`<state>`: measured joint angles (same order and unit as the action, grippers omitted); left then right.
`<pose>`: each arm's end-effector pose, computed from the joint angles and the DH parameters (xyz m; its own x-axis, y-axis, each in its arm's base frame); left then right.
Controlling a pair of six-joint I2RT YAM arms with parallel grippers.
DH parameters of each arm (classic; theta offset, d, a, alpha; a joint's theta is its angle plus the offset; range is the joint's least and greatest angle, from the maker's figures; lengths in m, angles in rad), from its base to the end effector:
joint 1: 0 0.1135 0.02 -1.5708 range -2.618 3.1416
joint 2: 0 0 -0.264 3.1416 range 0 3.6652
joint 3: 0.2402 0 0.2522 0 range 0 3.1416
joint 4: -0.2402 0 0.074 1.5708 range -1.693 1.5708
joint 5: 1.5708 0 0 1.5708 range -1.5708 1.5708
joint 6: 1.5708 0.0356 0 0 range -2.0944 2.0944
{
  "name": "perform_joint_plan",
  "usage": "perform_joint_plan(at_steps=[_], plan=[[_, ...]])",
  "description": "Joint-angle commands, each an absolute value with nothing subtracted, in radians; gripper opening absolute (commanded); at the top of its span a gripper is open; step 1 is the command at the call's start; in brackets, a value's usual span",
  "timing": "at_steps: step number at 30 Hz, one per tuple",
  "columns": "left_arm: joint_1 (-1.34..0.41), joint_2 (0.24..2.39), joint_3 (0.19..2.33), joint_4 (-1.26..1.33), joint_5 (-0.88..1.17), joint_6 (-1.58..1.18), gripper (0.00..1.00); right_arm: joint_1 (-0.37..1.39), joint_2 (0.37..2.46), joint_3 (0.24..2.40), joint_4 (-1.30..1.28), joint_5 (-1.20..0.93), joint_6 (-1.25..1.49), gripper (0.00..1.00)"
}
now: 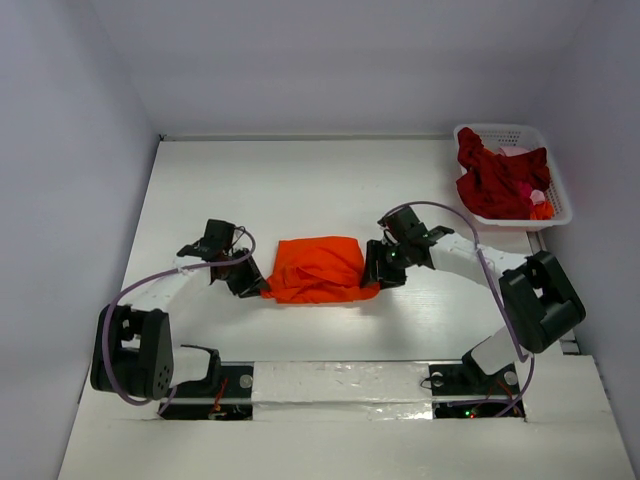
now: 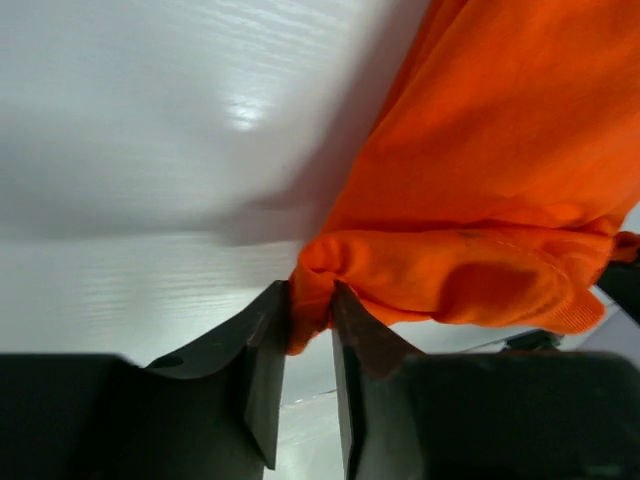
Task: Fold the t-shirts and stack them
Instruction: Fold the long partially folded tshirt into a neat square
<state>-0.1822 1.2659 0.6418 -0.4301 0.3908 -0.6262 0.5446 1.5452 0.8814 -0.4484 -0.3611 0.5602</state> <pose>0.2212 -0.0545 0.1779 -0.8995 -0.3853 -0.2061 -0.2155 0.8015 -0.5579 0.2421 0.1613 0.1775 -0.9783 -0.0114 -0.2067 -0.1164 0.8561 0.5036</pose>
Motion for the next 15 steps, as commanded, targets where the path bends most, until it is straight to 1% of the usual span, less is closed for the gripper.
perform_joint_plan(at_steps=[1,3,4,7,9,10,11,13,14,15], plan=[[-0.186,1.27,0.667,-0.518,0.359,-0.609,0.3,0.552,1.508,0.891,-0.466,-0.31,0.555,0.58],[-0.186,1.253,0.679,-0.535,0.356,-0.609,0.38,0.552,1.491,0.896,-0.483,-0.289,0.564,0.58],[-0.186,1.247,0.686,-0.544,0.354,-0.609,0.45,0.552,1.477,0.896,-0.489,-0.264,0.566,0.58],[-0.186,1.187,0.727,-0.595,0.357,-0.62,0.52,0.552,1.41,0.916,-0.535,-0.224,0.569,0.57],[-0.201,1.138,0.77,-0.636,0.344,-0.633,0.52,0.552,1.359,0.94,-0.577,-0.192,0.566,0.56],[-0.213,1.14,0.837,-0.656,0.327,-0.634,0.48,0.552,1.345,0.972,-0.592,-0.184,0.565,0.56],[-0.213,1.143,0.865,-0.666,0.315,-0.634,0.47,0.552,1.336,0.991,-0.604,-0.184,0.563,0.55],[-0.213,1.149,0.917,-0.646,0.305,-0.637,0.44,0.552,1.33,1.031,-0.627,-0.195,0.554,0.49],[-0.213,1.152,0.928,-0.612,0.304,-0.643,0.42,0.552,1.338,1.073,-0.63,-0.216,0.548,0.46],[-0.213,1.16,0.931,-0.585,0.314,-0.65,0.4,0.552,1.35,1.097,-0.635,-0.222,0.534,0.35]])
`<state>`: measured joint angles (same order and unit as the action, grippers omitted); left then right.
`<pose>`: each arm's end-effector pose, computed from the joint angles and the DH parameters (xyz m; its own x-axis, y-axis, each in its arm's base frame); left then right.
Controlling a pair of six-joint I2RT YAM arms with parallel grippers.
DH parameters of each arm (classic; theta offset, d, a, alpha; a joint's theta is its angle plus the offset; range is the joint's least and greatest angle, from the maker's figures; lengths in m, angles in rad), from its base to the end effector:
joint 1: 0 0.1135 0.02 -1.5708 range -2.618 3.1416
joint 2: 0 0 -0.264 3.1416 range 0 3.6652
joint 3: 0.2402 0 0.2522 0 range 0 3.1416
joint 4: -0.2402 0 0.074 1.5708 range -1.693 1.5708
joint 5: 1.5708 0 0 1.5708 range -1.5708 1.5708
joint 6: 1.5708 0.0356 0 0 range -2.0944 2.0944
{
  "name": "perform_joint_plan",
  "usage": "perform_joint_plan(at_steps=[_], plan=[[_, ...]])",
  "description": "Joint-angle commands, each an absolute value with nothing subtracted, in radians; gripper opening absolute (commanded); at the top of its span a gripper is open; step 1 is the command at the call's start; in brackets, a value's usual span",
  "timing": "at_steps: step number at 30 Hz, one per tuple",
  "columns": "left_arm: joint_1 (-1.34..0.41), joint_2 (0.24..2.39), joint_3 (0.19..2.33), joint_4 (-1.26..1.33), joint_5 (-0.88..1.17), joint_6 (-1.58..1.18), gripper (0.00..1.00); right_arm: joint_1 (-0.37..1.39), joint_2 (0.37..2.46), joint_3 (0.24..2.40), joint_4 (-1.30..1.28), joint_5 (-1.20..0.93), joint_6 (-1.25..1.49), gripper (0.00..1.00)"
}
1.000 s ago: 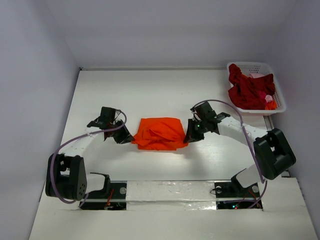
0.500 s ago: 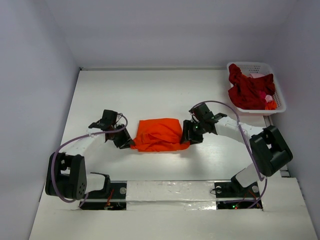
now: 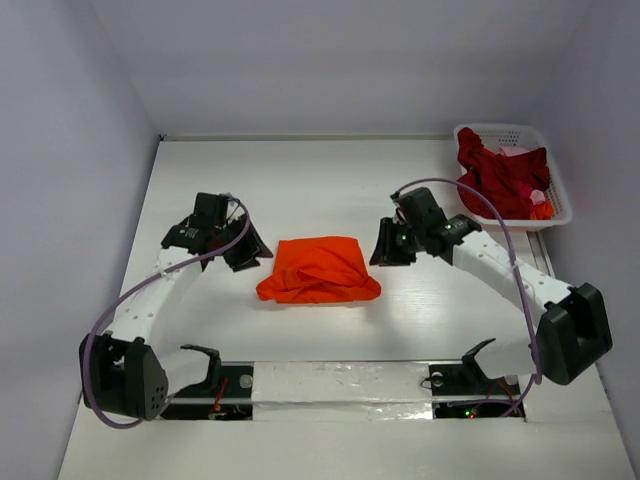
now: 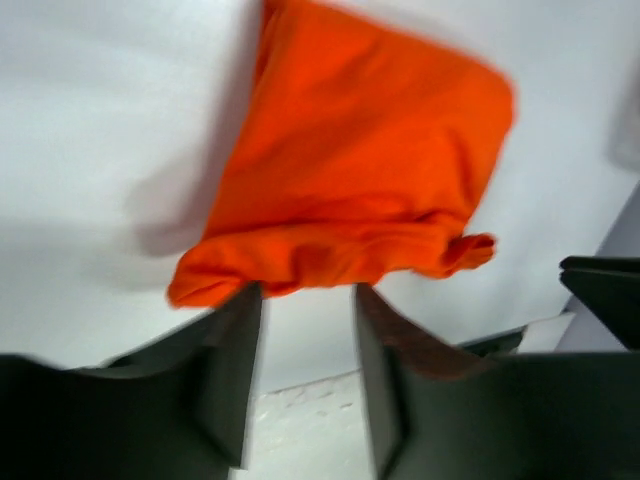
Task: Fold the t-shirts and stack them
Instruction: Fold the long partially folded tshirt into a neat square
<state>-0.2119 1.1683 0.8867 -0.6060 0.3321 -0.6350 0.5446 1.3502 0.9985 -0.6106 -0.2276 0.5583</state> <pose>0.2288 -0.0611 0.2625 -0.8477 -0.3912 -0.3582 -0.1277 0.8060 -0.5780 0.2311 0.1493 0.2539 -0.9211 0.0455 -0.3868 -0.1499 0.8753 0.4598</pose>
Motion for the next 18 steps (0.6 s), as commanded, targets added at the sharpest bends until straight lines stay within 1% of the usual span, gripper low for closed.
perform_joint_plan(at_steps=[1,2,3,4,7,11,16,18], plan=[[-0.213,1.164,0.928,-0.551,0.322,-0.658,0.32,0.552,1.367,1.117,-0.637,-0.227,0.528,0.27],[-0.213,1.17,0.924,-0.487,0.33,-0.679,0.27,0.552,1.408,1.138,-0.64,-0.227,0.523,0.17],[-0.213,1.193,0.916,-0.457,0.347,-0.693,0.22,0.552,1.429,1.17,-0.634,-0.229,0.515,0.0],[-0.213,1.206,0.904,-0.427,0.353,-0.701,0.13,0.563,1.451,1.186,-0.63,-0.229,0.512,0.0],[-0.239,1.276,0.89,-0.333,0.345,-0.713,0.07,0.572,1.532,1.229,-0.598,-0.242,0.506,0.0],[-0.282,1.347,0.896,-0.252,0.341,-0.709,0.07,0.583,1.633,1.264,-0.549,-0.284,0.505,0.0],[-0.354,1.417,0.939,-0.238,0.347,-0.709,0.07,0.618,1.764,1.344,-0.54,-0.317,0.506,0.0],[-0.374,1.434,0.954,-0.241,0.354,-0.709,0.07,0.638,1.784,1.367,-0.54,-0.322,0.506,0.0]])
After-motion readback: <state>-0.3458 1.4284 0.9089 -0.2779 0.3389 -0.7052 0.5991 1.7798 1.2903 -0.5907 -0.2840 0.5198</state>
